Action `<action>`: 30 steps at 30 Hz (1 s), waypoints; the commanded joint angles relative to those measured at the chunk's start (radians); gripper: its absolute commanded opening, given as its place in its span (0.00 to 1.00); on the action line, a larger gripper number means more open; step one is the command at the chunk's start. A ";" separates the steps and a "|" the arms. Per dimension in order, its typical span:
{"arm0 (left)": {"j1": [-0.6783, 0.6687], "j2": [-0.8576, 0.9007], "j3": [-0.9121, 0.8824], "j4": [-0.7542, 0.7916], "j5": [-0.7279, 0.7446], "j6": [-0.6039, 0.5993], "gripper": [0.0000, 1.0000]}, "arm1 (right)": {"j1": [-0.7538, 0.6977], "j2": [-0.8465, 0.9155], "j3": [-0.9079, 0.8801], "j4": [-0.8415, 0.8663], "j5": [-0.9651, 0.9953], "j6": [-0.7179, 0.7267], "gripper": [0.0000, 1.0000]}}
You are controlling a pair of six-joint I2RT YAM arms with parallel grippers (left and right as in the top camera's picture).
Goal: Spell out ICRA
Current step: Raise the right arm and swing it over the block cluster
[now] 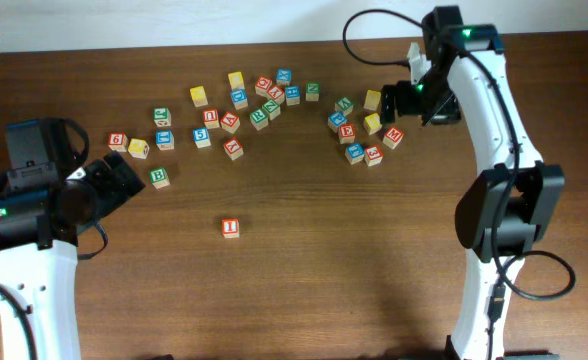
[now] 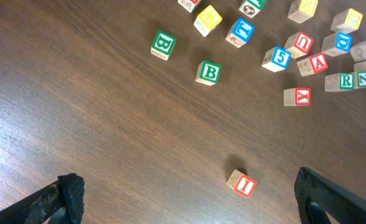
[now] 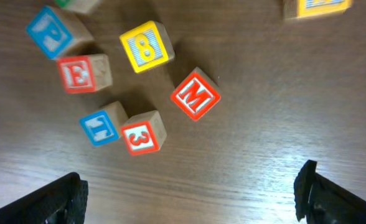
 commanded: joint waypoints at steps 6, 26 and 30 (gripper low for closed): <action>0.006 0.003 -0.003 0.002 -0.010 -0.012 0.99 | 0.059 0.019 -0.240 0.221 -0.199 0.037 0.09; 0.006 0.003 -0.003 0.002 -0.010 -0.012 0.99 | 0.365 0.019 0.058 0.760 0.021 0.156 0.05; 0.006 0.003 -0.003 0.002 -0.010 -0.012 0.99 | 0.418 0.063 0.053 0.883 0.072 0.019 0.08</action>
